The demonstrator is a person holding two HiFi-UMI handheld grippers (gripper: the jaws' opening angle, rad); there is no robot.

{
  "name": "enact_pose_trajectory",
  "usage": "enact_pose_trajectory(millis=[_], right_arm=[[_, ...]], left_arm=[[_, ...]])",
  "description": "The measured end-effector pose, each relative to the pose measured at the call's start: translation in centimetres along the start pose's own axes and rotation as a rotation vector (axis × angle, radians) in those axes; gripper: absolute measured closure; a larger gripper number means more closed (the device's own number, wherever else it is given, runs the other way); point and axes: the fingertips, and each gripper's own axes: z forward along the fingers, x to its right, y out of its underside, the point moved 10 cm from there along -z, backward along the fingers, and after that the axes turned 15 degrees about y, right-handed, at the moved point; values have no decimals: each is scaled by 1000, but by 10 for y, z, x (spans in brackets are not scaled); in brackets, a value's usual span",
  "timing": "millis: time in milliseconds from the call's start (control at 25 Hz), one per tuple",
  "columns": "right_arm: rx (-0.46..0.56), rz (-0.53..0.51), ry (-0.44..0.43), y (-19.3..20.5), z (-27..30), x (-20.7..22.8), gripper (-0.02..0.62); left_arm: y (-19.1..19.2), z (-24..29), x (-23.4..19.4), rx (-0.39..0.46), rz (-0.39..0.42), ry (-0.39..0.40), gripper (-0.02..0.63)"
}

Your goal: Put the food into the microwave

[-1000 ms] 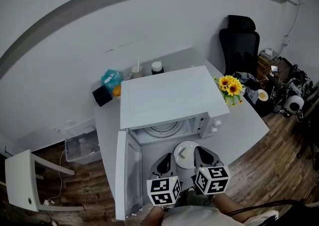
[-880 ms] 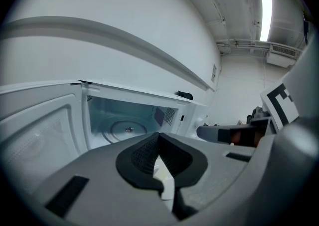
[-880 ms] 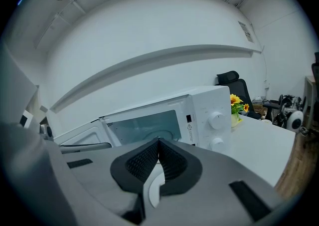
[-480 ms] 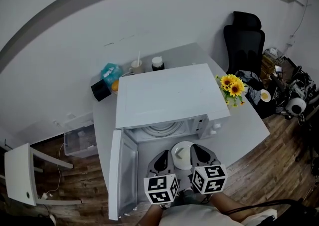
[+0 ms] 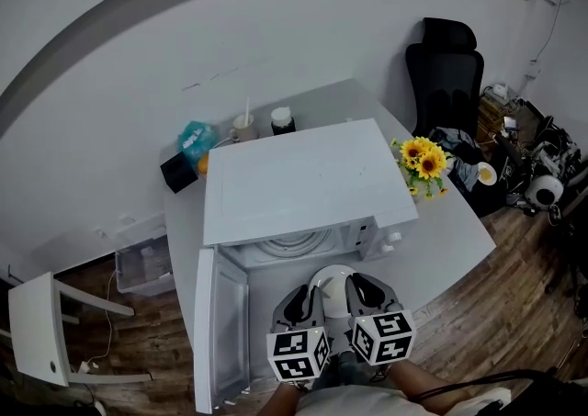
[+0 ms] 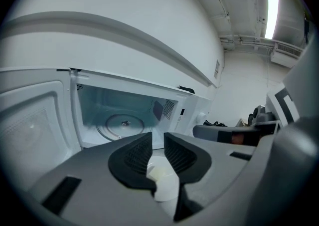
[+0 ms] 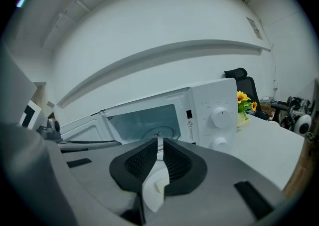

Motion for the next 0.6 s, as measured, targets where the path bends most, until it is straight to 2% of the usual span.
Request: enact_pose_trajectory(millis=[40, 120, 600], right_arm=[[-10, 4, -7, 2, 1, 1, 571], [-38, 7, -10, 8, 4, 5, 530], [-179, 60, 99, 61, 40, 41, 522]], left_arm=[[3, 1, 0, -7, -10, 4, 527], [9, 4, -2, -25, -24, 6, 502], [62, 28, -38, -127, -114, -70, 500]])
